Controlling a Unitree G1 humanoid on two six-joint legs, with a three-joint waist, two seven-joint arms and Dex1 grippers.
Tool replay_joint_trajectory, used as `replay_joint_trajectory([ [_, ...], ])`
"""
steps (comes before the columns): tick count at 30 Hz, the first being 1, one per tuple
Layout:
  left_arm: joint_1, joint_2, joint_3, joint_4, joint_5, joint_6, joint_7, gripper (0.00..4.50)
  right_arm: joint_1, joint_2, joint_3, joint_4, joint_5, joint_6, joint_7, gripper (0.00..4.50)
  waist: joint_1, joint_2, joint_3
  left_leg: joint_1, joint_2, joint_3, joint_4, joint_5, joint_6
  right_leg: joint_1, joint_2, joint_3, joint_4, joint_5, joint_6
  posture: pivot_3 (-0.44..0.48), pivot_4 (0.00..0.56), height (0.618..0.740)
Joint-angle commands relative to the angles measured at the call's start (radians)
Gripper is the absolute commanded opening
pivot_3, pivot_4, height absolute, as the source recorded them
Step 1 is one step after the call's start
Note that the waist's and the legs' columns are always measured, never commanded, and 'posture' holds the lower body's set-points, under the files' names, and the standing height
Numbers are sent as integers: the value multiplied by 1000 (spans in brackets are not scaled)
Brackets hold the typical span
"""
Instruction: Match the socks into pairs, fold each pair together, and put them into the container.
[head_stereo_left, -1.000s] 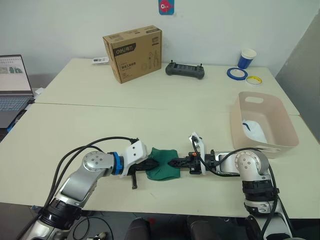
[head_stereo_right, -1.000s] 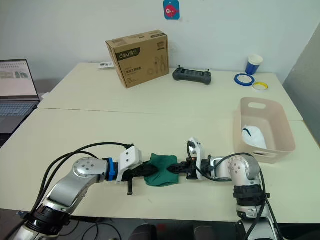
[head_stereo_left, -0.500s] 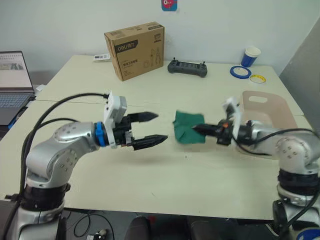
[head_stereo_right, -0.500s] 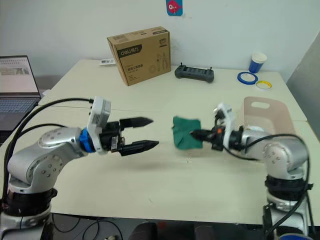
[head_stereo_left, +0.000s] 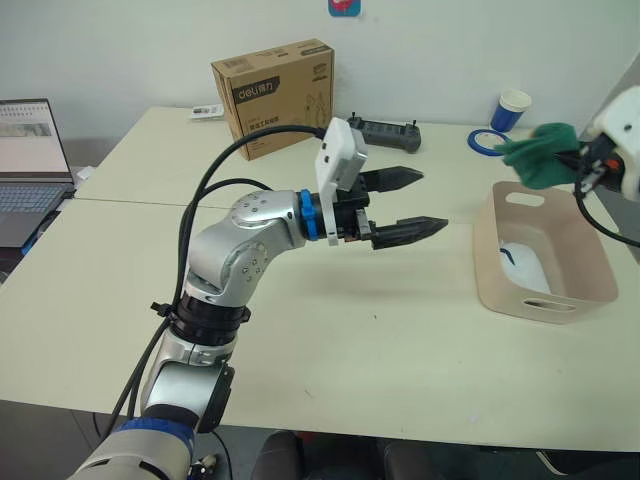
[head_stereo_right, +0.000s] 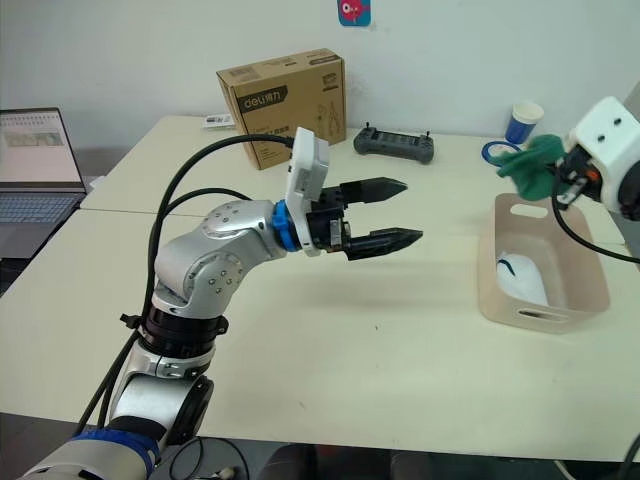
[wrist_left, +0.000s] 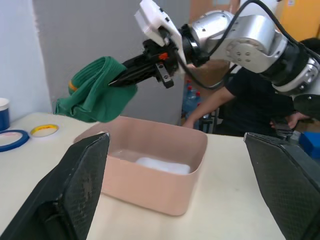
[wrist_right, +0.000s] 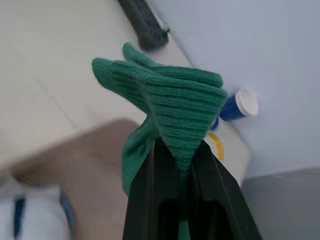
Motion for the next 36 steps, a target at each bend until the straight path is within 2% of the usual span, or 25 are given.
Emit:
replay_joint_trajectory([
  [1,8,-5,-12,-41,6,-14,-14,4476,70,-48,8,-9,-92,-112,19,0,1,1,0,0,0,0,0,0,0,0,0,0,1,0,0,0,150,740],
  [10,37,-16,-57,-111,2,23,-11,4476,181,-32,61,-12,-257,-260,26,0,4,4,1,0,-1,0,7,0,0,3,-2,0,2,0,1,0,150,740],
  [16,52,-8,-55,-132,0,38,0,4476,289,-30,47,-142,-195,-194,154,0,3,5,1,-1,-1,0,13,0,0,4,-2,1,3,2,3,0,150,740],
  [23,50,22,-82,-114,28,36,-36,4476,287,-21,40,-203,-139,-104,252,0,3,6,1,-1,-1,0,15,0,0,5,-2,1,3,3,9,0,150,740],
  [27,35,6,-92,-77,49,11,-45,4500,253,-11,47,-148,-110,-109,299,1137,4,6,1,0,-1,0,16,0,0,6,-2,1,3,4,10,0,150,740],
  [30,36,2,-92,-67,61,2,-55,4500,211,-27,36,-103,-89,-106,353,2212,4,6,1,0,-2,0,16,0,0,5,-2,1,3,4,9,0,150,740],
  [36,49,-1,-96,-60,82,-17,-61,4500,62,-19,20,-5,-26,-50,426,2212,3,7,1,0,-1,0,15,0,0,5,-2,1,3,6,6,0,150,740],
])
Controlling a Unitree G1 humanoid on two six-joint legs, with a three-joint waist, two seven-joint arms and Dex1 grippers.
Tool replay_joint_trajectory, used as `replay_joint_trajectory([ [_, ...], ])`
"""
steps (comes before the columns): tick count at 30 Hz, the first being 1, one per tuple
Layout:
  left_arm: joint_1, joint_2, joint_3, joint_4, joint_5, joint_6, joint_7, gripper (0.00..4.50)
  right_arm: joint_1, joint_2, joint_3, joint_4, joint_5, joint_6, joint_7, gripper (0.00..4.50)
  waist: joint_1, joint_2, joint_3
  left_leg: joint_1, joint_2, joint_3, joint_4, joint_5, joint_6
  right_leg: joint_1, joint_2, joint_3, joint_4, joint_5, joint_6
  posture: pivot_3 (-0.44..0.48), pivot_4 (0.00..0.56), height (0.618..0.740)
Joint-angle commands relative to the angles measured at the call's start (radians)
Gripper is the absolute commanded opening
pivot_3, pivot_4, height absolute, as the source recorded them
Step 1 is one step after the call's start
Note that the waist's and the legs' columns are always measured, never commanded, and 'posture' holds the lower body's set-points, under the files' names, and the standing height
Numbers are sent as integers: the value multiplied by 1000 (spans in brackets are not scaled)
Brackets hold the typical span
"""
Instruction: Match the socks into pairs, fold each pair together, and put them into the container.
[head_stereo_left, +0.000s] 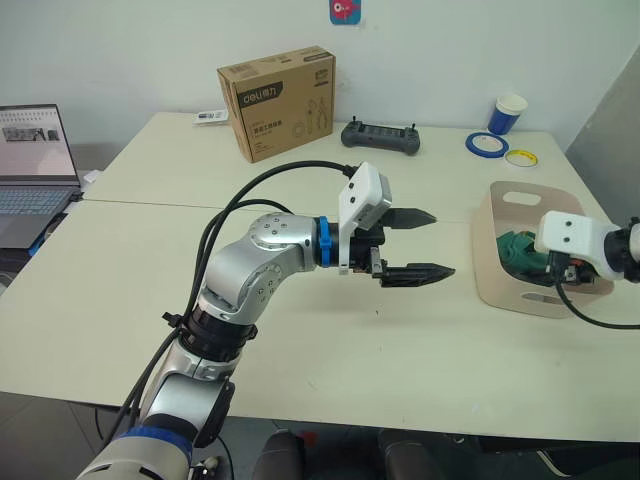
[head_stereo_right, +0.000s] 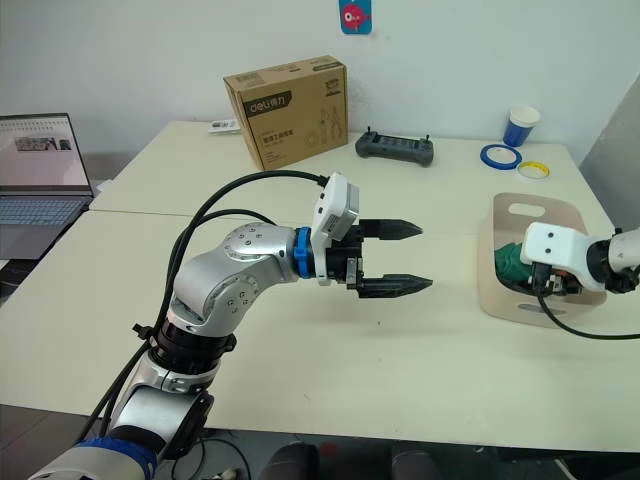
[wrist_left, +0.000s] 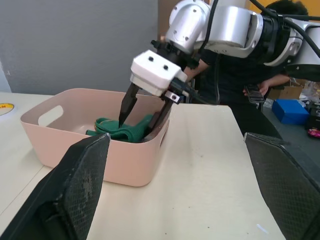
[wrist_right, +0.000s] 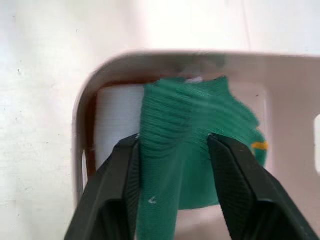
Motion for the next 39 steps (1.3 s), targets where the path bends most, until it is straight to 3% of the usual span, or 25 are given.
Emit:
replay_joint_trajectory([
  [1,-9,-8,1,-15,8,-21,-7,4500,-84,-15,-50,54,31,21,37,2212,1,0,0,0,0,0,0,0,0,0,0,0,0,0,0,0,150,740],
  [8,6,-7,1,-28,15,-22,-7,4500,-270,-15,-60,200,73,99,101,2212,1,1,0,0,0,0,0,0,0,0,-1,0,0,0,0,0,150,740],
  [13,10,-9,2,-34,20,-21,-6,4500,-247,-13,-29,265,2,-9,58,2212,1,1,0,0,-1,1,0,0,0,0,-1,0,0,0,0,0,150,740],
  [16,6,-8,2,-33,21,-22,-7,4500,-182,-11,-22,254,-14,-57,66,1612,2,1,0,0,-1,1,0,0,0,0,-1,0,0,0,0,0,150,740],
  [20,0,-10,1,-31,23,-22,-9,4500,-137,23,-21,258,-28,-87,28,165,-2,2,0,0,-1,1,0,0,0,0,-1,0,0,0,0,0,150,740],
  [21,0,-9,-4,-30,28,-25,-12,4500,-123,30,-15,256,-35,-95,19,33,-3,2,0,0,-1,1,0,0,0,0,-1,0,0,0,0,0,150,740],
  [33,-14,-4,-10,-26,44,-20,-27,4500,-40,188,47,326,-120,-161,-98,33,-2,1,0,4,-1,0,1,0,0,6,-1,0,0,0,0,0,150,740],
  [35,-14,-4,-9,-26,47,-20,-24,4500,-49,195,44,341,-122,-166,-103,33,-6,1,0,13,-1,0,1,0,0,15,-1,0,-2,0,1,0,150,740],
  [39,-8,0,-4,-33,46,-16,-19,4500,-69,173,26,340,-113,-161,-77,33,-14,1,0,14,-1,0,1,0,0,16,-1,0,-2,-1,6,0,150,740],
])
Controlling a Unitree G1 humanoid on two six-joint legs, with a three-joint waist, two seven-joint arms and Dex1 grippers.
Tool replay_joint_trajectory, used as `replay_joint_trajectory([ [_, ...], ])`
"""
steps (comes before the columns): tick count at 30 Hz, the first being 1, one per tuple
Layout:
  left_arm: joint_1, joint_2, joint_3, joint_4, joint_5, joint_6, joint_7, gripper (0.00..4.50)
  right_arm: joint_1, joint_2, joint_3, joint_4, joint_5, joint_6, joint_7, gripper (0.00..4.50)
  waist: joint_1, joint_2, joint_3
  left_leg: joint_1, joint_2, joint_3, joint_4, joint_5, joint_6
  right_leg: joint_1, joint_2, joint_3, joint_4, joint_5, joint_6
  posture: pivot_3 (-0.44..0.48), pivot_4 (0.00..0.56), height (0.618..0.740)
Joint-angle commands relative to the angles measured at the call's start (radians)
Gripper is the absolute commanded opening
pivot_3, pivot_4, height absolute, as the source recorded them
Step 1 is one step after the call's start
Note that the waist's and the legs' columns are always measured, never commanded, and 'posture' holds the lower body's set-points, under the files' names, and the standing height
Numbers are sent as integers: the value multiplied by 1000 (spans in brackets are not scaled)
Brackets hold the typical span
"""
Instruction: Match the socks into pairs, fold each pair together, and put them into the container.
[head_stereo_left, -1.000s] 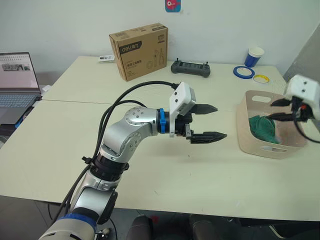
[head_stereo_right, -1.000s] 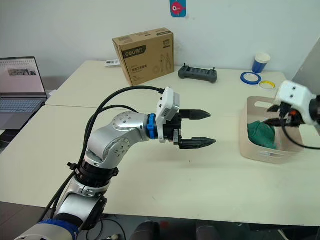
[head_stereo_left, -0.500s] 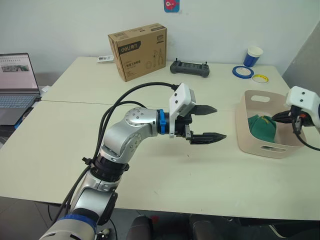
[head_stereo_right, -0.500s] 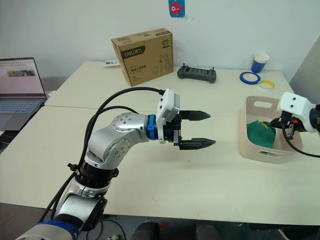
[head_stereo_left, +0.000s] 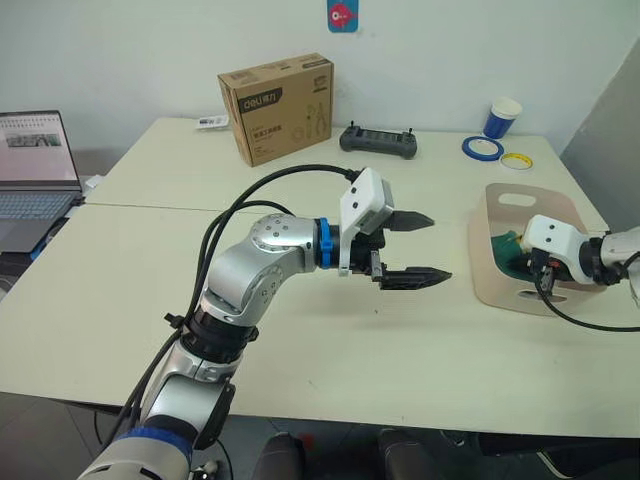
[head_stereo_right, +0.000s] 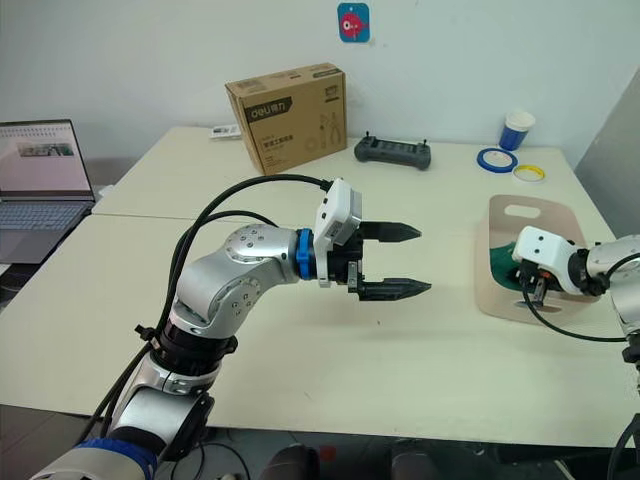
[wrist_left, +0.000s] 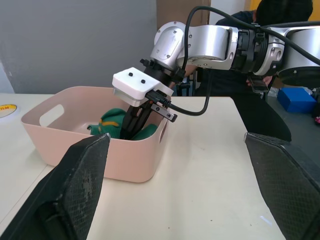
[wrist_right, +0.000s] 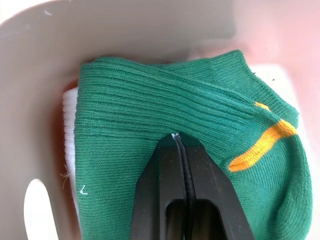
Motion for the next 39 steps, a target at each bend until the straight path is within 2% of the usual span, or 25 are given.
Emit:
replay_joint_trajectory([
  [1,-10,6,7,-33,1,-11,-2,4500,-29,-31,-24,5,-1,6,17,33,-3,0,0,0,0,0,0,0,0,0,0,0,0,0,0,0,150,740],
  [10,10,57,46,-27,-3,-9,-2,4500,-179,-120,-79,-88,80,145,151,33,-8,2,1,-1,0,0,-2,0,0,-3,0,0,0,0,-1,0,150,740],
  [14,49,98,112,-27,-8,-13,33,4500,-242,-55,-154,-195,199,304,118,33,-16,2,1,-1,0,-1,-2,0,0,-3,0,0,0,0,-1,0,150,740],
  [17,104,135,151,-24,36,-71,62,4500,-232,33,-211,-315,291,394,49,33,-15,2,1,-1,1,-2,-1,0,0,-2,1,-1,1,0,-1,0,150,740],
  [19,150,142,203,-17,64,-100,133,4500,-204,132,-255,-396,343,442,-51,393,-15,2,1,-1,1,-1,-1,0,0,-2,1,0,1,0,-1,0,150,740],
  [21,250,171,280,-26,99,-140,197,4500,-120,310,-286,-509,363,474,-245,825,-14,1,0,-2,1,-1,-2,0,0,-3,1,-1,1,0,-1,0,150,740],
  [24,367,187,347,-49,112,-175,249,4500,8,493,-265,-621,322,410,-430,1875,-11,0,-1,-3,3,-4,-2,0,0,-4,2,-2,2,3,-5,0,150,740],
  [27,471,166,386,-71,135,-220,316,4500,107,608,-226,-671,278,350,-552,2911,9,0,0,-6,2,-3,-2,0,0,-6,0,-3,2,3,-5,0,150,740],
  [31,626,82,418,-89,180,-329,430,4500,249,706,-138,-702,197,252,-668,4349,20,-1,0,-7,-1,-1,-2,0,0,-5,-3,-2,-1,3,-5,0,150,740],
  [39,833,-18,364,-119,248,-408,521,4500,529,768,-37,-682,71,112,-813,4430,14,-2,-2,-3,0,0,-3,0,0,-4,-2,-2,0,0,-4,0,150,740],
])
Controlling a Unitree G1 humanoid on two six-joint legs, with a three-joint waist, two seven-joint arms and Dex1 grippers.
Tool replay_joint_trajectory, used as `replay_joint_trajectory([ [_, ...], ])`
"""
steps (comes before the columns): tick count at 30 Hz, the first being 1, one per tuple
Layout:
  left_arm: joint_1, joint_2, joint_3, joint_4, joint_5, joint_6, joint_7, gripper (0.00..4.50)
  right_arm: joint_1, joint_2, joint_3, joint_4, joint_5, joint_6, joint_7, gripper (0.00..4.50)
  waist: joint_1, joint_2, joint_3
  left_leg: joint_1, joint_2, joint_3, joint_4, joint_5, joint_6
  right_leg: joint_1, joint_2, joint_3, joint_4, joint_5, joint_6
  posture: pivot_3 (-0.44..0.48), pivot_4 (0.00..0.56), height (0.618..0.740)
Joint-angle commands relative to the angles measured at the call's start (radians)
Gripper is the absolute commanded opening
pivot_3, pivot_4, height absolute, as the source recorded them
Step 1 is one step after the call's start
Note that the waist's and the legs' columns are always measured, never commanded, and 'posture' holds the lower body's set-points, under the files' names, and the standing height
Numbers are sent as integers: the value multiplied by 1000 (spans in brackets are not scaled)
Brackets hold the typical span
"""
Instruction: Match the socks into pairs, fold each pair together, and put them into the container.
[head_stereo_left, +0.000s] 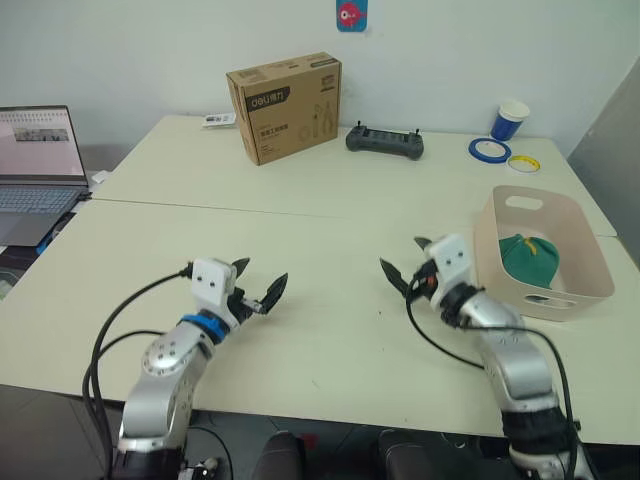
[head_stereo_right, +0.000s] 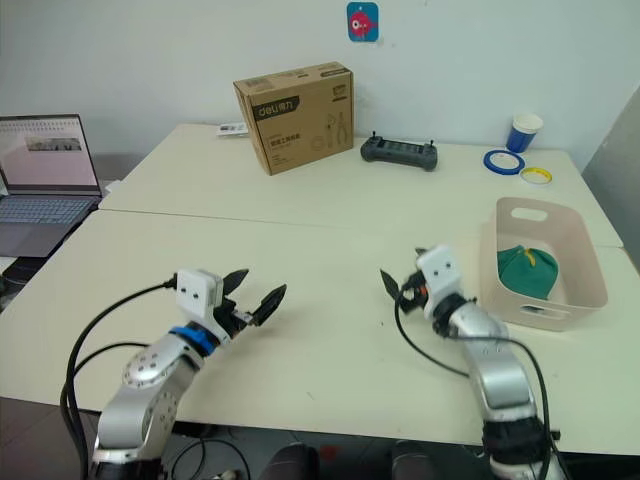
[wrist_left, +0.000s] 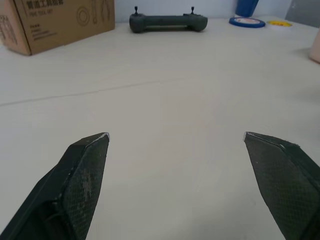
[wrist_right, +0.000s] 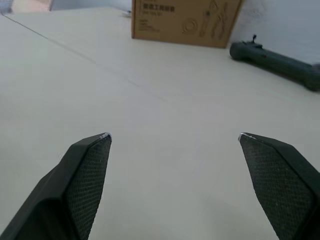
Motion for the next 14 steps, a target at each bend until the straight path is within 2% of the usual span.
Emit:
replay_joint_trajectory([
  [1,32,-10,-31,-48,38,-40,28,4500,51,10,21,-8,-37,-79,-46,4430,-1,0,0,0,0,0,0,0,0,0,0,0,0,-1,2,0,150,740],
  [11,19,20,-69,9,123,-55,50,4500,86,55,6,3,-26,-124,-92,4430,-9,-1,0,0,1,0,0,0,0,0,1,0,0,-2,2,0,150,740],
  [14,13,15,-77,4,113,-45,37,4500,87,50,4,6,-27,-122,-90,4430,-8,-1,0,0,1,0,0,0,0,0,1,0,0,-2,2,0,150,740],
])
